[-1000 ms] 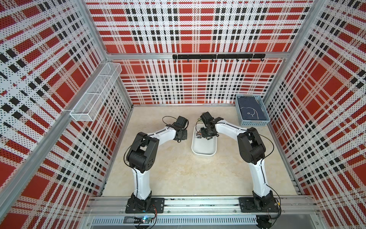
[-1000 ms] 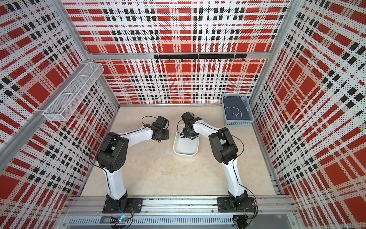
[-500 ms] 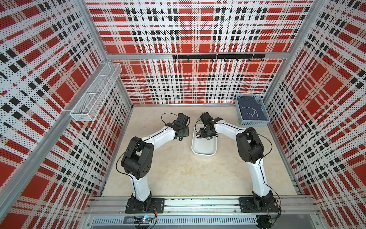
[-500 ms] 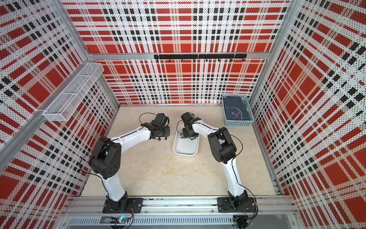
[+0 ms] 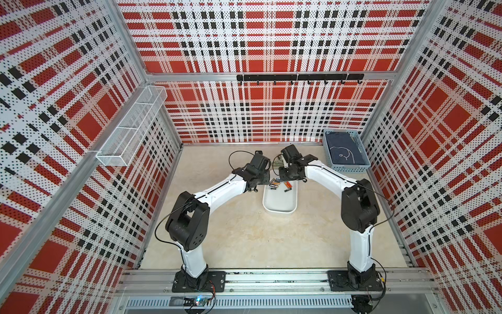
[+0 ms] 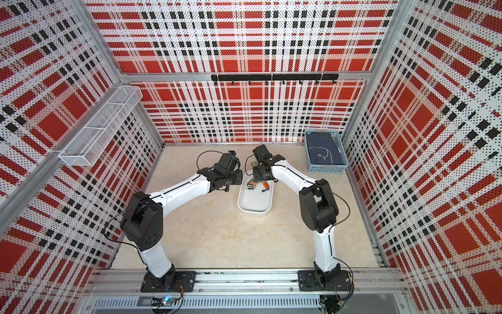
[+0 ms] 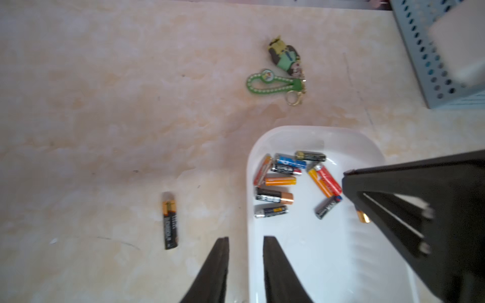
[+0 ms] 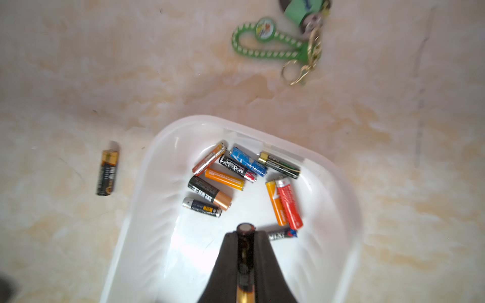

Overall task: Take the batteries out of the storage box
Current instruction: Pick up the battery from the storage box, then place the battery at the center of the board.

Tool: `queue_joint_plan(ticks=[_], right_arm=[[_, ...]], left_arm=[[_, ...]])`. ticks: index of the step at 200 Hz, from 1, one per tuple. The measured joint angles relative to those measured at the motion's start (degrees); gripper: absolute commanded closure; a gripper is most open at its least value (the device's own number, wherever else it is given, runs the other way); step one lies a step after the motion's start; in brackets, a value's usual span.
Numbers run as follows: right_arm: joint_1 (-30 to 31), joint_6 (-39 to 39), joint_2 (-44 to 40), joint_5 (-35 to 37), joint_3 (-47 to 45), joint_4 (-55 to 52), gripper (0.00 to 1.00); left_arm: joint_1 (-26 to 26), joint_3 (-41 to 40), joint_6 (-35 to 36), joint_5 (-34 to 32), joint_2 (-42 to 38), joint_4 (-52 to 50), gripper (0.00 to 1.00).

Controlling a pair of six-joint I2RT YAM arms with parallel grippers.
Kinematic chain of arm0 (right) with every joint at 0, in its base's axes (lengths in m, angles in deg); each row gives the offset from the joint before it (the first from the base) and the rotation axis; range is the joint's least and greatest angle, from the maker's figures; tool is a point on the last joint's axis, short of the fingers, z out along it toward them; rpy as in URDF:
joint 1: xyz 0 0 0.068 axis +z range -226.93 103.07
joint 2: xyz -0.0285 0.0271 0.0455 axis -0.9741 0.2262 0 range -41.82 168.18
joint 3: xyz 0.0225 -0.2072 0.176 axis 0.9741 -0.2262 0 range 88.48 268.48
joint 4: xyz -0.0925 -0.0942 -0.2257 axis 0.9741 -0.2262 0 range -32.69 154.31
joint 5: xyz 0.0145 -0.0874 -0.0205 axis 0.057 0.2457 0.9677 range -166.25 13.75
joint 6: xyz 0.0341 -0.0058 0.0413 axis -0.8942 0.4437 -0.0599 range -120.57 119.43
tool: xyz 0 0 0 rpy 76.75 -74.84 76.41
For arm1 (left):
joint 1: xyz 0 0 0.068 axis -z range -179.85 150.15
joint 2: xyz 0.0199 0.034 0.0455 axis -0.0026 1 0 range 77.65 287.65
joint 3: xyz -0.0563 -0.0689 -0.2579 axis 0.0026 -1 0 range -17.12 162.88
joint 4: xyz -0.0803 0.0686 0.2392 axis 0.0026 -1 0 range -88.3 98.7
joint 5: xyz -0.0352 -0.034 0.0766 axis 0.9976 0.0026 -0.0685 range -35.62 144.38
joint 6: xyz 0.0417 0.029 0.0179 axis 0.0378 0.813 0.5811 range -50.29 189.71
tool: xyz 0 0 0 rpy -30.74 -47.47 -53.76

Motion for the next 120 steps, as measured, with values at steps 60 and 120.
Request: queue_joint_plan(ticks=[60, 120], right_arm=[[-10.29, -0.02, -12.2, 2.01, -12.39, 2.19, 1.0], [-13.6, 0.2, -12.2, 3.52, -24.63, 2.75, 1.0]], left_arm=[[1.25, 3.56, 1.07, 3.39, 8.94, 0.57, 0.61], [1.62, 5.01, 1.49, 0.74, 11.13, -1.27, 0.63]])
